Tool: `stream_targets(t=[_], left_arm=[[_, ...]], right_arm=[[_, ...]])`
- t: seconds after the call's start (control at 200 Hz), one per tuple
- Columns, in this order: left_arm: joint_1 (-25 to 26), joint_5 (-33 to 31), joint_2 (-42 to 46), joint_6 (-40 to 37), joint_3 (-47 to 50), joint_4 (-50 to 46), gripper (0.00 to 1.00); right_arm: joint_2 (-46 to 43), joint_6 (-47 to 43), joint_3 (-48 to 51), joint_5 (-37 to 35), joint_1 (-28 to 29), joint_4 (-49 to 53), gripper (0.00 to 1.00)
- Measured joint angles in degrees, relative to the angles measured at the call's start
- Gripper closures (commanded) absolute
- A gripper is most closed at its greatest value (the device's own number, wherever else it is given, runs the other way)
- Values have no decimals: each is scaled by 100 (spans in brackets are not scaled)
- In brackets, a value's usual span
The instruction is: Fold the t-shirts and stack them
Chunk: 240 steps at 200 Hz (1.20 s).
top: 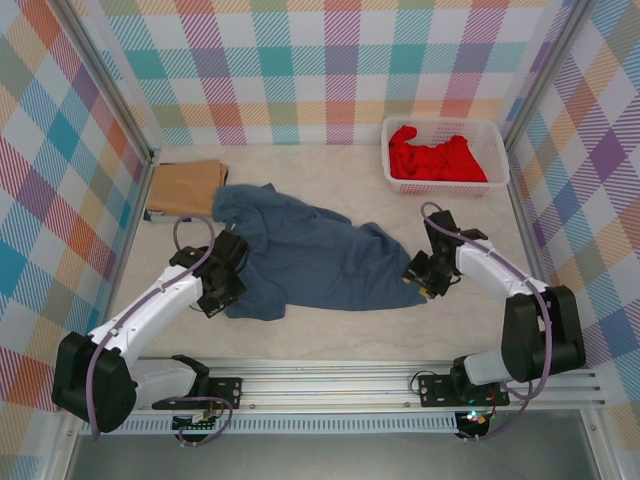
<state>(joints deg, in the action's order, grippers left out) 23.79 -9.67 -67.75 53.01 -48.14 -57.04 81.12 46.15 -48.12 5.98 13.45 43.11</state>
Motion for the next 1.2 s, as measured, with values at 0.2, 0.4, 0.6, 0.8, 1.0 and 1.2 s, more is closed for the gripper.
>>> stream_targets(t=[0.2,0.4,0.6,0.8,1.0,1.2], left_arm=[[0,66,0,-17,0,15,100],[0,125,0,-17,2,17,100],[0,264,0,-17,140,42,100],[2,623,-28,-20,376,247,100],[59,1174,-369,57,883,730,89],[284,1475,-315,302,1217,949,61]], right_arm=[[94,-7,496,-280,-74,-2,56],[431,-173,487,-407,-184,-83,62],[730,-422,243,-481,-240,264,91],[833,-621,74,-577,-251,365,100],[1047,-850,-420,-1010,-289,24,100],[1316,-1073,-651,-1134,-490,-20,100]])
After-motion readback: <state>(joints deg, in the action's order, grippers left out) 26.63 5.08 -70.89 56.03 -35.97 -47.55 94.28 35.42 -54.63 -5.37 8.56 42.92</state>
